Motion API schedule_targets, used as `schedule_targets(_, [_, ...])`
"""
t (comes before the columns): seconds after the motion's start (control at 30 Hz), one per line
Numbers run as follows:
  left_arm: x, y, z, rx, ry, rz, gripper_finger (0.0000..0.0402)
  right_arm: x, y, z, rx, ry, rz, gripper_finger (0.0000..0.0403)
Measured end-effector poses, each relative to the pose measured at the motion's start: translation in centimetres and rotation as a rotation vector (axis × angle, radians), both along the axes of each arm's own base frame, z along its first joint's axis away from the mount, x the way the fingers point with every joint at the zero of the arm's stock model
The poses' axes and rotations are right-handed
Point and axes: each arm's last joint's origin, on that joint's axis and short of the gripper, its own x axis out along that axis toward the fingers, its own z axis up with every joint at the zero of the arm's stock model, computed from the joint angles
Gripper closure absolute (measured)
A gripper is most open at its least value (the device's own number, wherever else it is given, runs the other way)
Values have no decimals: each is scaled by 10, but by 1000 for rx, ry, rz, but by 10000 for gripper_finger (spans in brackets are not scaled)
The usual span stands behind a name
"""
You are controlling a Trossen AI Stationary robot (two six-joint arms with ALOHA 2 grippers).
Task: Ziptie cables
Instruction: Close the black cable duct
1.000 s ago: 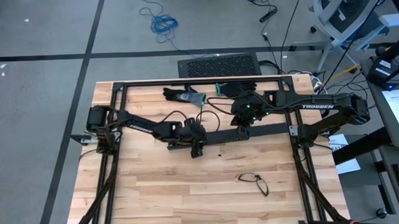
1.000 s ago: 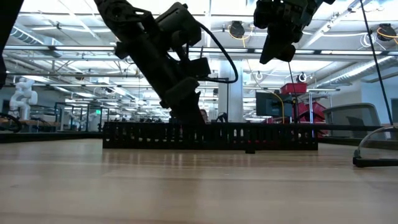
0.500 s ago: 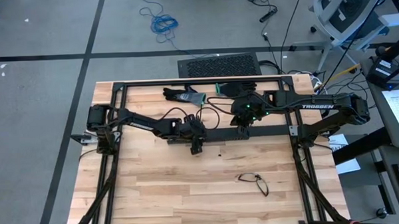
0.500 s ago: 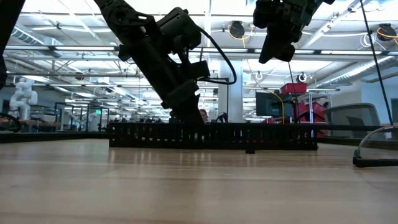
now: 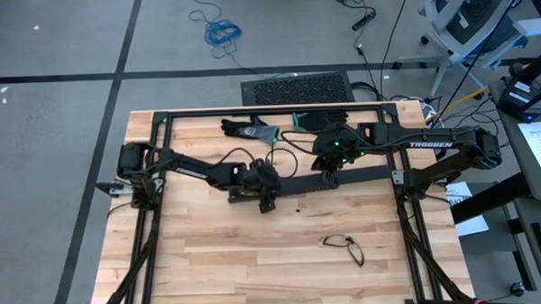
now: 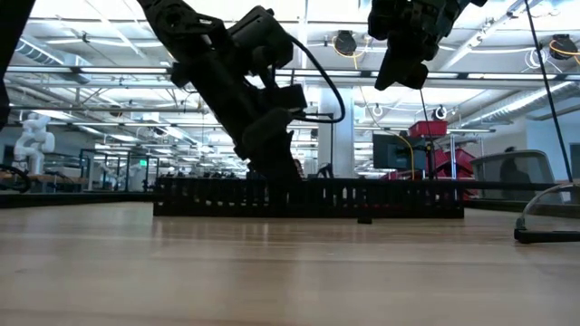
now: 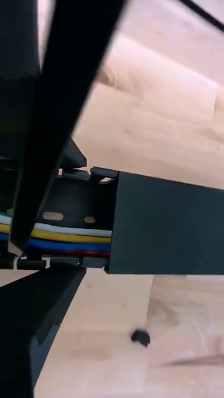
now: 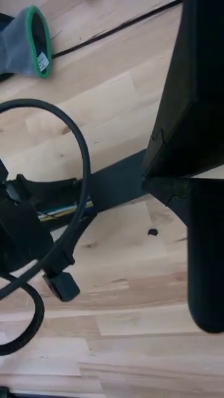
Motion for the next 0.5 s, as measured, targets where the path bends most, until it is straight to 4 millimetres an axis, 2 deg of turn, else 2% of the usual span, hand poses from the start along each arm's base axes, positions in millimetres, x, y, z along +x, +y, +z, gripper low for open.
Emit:
schedule_targets(0.23, [0, -6, 0, 2, 1, -23, 150, 1, 7, -2, 67, 9, 86, 403])
schedule_targets(0.5, [0, -5, 0, 17, 4, -36, 150, 25, 24, -34, 60, 138, 154, 403])
